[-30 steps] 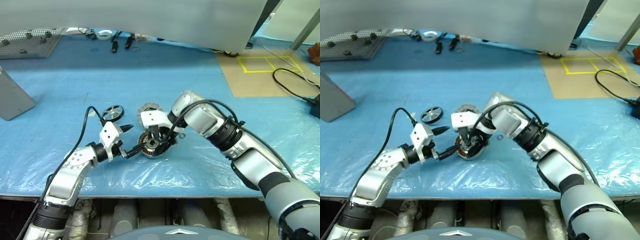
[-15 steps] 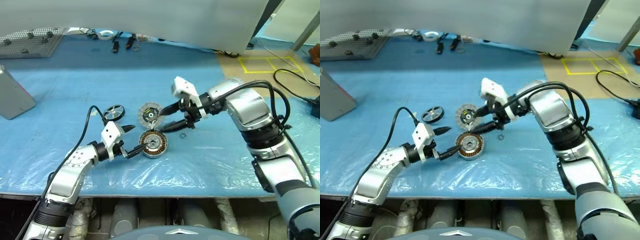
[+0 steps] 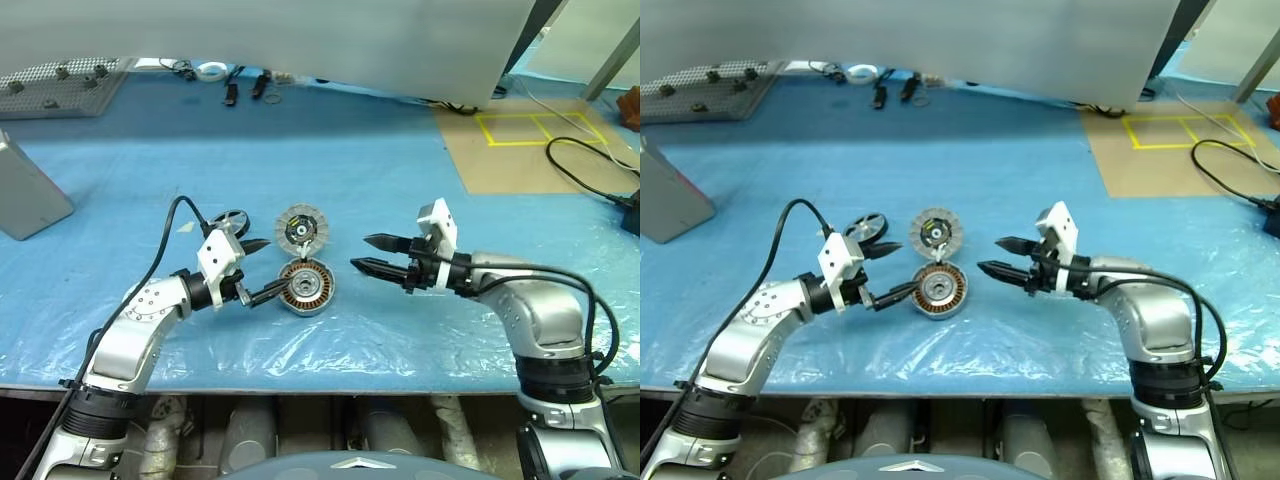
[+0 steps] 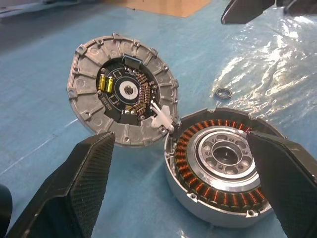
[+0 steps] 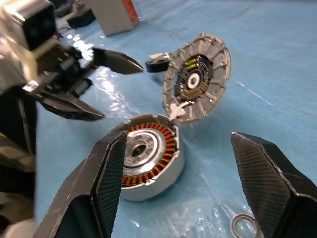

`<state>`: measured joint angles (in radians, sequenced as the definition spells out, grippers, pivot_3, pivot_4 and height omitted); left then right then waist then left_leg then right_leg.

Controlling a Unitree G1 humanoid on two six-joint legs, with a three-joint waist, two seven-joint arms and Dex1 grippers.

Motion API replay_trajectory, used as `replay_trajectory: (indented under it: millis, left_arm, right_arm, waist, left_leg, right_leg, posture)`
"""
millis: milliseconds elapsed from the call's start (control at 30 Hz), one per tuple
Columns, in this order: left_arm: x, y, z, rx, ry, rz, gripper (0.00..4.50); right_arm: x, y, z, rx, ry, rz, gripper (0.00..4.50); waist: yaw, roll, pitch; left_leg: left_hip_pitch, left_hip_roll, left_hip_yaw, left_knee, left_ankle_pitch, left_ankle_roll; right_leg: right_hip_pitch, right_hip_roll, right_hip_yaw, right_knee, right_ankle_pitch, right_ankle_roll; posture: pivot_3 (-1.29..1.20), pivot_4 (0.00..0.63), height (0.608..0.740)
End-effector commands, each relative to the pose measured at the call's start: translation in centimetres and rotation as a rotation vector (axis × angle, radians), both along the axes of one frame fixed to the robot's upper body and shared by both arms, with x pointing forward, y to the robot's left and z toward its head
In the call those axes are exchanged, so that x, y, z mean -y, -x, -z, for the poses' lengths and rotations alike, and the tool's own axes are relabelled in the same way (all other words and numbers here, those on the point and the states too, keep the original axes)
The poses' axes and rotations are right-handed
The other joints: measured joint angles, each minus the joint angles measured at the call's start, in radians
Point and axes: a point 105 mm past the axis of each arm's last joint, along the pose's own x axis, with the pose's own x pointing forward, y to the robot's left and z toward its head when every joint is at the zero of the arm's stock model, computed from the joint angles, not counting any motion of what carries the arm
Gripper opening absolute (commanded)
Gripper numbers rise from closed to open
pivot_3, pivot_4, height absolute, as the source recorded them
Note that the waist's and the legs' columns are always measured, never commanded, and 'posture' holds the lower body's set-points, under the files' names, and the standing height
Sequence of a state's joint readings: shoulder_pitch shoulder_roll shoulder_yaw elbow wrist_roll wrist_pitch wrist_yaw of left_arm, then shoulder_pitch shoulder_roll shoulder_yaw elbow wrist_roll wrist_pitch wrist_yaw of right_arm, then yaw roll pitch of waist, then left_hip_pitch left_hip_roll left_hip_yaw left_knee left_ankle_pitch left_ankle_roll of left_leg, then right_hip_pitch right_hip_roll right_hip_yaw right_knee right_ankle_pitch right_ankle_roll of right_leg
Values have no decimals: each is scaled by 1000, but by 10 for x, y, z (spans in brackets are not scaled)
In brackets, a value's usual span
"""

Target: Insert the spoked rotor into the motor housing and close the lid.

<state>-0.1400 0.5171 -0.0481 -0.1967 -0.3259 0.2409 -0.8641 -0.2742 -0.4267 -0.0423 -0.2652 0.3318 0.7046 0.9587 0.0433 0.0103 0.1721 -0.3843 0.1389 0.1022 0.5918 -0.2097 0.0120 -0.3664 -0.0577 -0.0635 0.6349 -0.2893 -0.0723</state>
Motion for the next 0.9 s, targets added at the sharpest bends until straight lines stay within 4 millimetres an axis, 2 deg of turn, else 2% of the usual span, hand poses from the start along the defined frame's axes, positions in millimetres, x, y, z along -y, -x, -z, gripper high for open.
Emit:
replay_trajectory:
  millis: [33, 133, 267, 467, 667, 900]
  left_arm:
    - [-1, 1, -6, 20, -6, 7, 4500]
    - [-2, 3, -6, 17, -12, 9, 4500]
    - [-5, 4, -5, 18, -28, 3, 4500]
    - [-5, 6, -5, 12, -28, 4, 4500]
    - [-8, 10, -3, -2, -32, 4, 4500]
    - [-6, 9, -2, 0, -35, 10, 4500]
  right_arm:
    - [0, -5, 14, 75, 48, 61, 3518]
    - [4, -8, 30, 108, 95, 118, 3518]
    - [19, -20, 37, 129, 91, 234, 3518]
    - [16, -13, 47, 114, 104, 205, 3518]
    - [20, -4, 46, 104, 89, 196, 3518]
    - [27, 0, 68, 117, 186, 186, 3518]
  waist:
    - [0, 0, 0]
    - [0, 0, 0]
    - [-2, 1, 0]
    - [-2, 0, 0]
    - [-2, 0, 0]
    - [-2, 0, 0]
  left_leg:
    - [0, 0, 0, 0, 1, -2]
    - [-2, -1, 0, 0, 2, -2]
    - [-2, -1, 0, -4, 2, -2]
    - [-2, -1, 0, -9, 2, -2]
    - [-2, -1, 0, -11, 0, 1]
    - [1, -1, 0, -10, 0, 2]
  right_leg:
    - [0, 0, 0, -1, 0, 0]
    - [0, 0, 0, -3, 0, 0]
    - [1, 0, 0, -7, 0, 1]
    - [1, 0, -2, -11, 3, 4]
    - [1, 0, -2, -11, 3, 4]
    - [4, 0, -2, -12, 0, 1]
  posture:
    - [0, 150, 740]
    - [0, 150, 740]
    - [0, 150, 740]
    - [0, 150, 740]
    - [0, 150, 740]
    - [0, 150, 740]
